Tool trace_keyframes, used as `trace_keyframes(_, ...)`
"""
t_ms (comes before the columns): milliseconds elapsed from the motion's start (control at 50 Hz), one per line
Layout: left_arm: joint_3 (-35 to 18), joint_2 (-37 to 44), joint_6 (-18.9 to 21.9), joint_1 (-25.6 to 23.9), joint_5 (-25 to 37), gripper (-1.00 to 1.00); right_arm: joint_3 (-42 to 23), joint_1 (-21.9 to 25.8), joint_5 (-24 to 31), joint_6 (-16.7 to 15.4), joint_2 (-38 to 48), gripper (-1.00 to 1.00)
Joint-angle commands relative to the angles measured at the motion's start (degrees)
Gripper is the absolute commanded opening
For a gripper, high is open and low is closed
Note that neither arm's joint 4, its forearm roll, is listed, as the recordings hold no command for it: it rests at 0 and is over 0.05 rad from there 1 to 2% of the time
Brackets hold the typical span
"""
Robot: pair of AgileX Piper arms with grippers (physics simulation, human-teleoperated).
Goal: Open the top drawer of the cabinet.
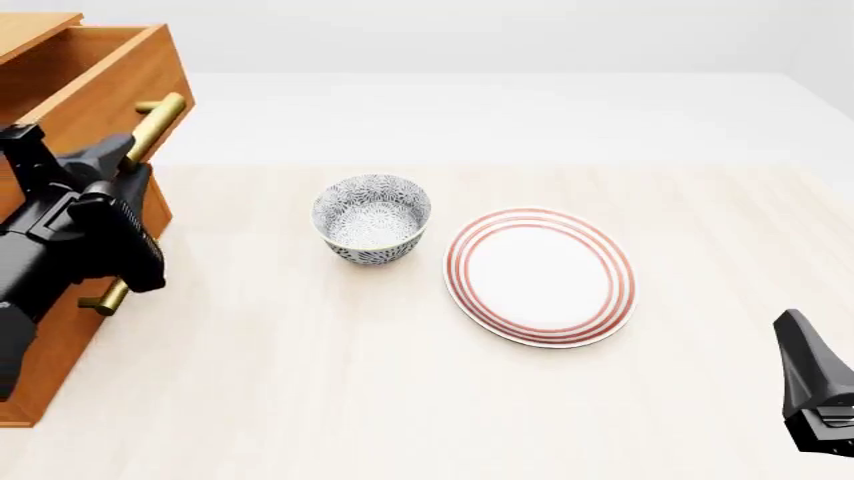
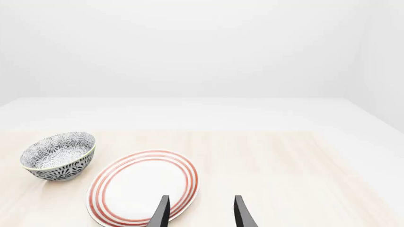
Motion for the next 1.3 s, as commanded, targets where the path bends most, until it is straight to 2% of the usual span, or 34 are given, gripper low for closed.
trace_keyframes(20, 1.53, 0.16, -0.03, -5.93, -0.62, -1.0, 0.0, 0.0, 0.0, -0.01, 0.0, 1.0)
trace_keyframes(220, 2.72, -2.23, -0.3, -7.07, -0.03, -1.0, 0.0, 0.0, 0.0, 0.0, 0.0, 1.0)
trace_keyframes(240, 2.64, -2.31, -0.54, -7.53, 0.1, 1.0, 0.0, 0.01, 0.0, 0.0, 0.0, 1.0)
trace_keyframes(460, 3.97, -2.57, 1.05, -10.15, -1.11, 1.0, 0.0, 0.0, 0.0, -0.01, 0.0, 1.0)
trace_keyframes(480, 4.69, -2.66, 1.34, -9.99, -2.15, 1.0, 0.0, -0.01, 0.0, 0.0, 0.0, 1.0)
trace_keyframes(500, 6.91, -1.7, 3.4, -9.0, -5.81, 1.0, 0.0, 0.0, 0.0, 0.0, 0.0, 1.0)
trace_keyframes(540, 4.89, -2.33, 0.95, -10.97, -2.68, 1.0, 0.0, 0.01, 0.0, 0.0, 0.0, 1.0)
trace_keyframes(680, 7.5, -4.02, 2.22, -10.84, -4.18, 1.0, 0.0, 0.0, 0.0, 0.0, 0.0, 1.0)
trace_keyframes(840, 7.5, -9.63, 1.21, -11.35, 0.01, 1.0, 0.0, 0.0, 0.0, 0.01, 0.01, 1.0)
trace_keyframes(980, 4.86, -14.82, -2.91, -12.06, 7.62, 1.0, 0.0, 0.01, -0.01, 0.0, -0.01, 1.0)
trace_keyframes(1000, 3.44, -16.52, -5.33, -12.3, 11.13, 1.0, 0.0, 0.01, -0.01, 0.0, -0.01, 1.0)
trace_keyframes(1020, 3.41, -16.61, -5.33, -12.3, 11.26, 1.0, 0.0, 0.01, -0.01, 0.0, -0.01, 1.0)
trace_keyframes(1140, -0.28, -18.42, -11.73, -12.33, 18.71, 1.0, 0.0, -0.01, 0.0, 0.0, 0.0, 1.0)
trace_keyframes(1220, -1.24, -19.36, -13.98, -12.48, 20.63, 1.0, 0.0, 0.0, 0.0, 0.0, 0.0, 1.0)
trace_keyframes(1300, -1.7, -22.46, -16.79, -10.14, 24.07, 1.0, 0.0, 0.0, 0.0, -0.01, 0.0, 1.0)
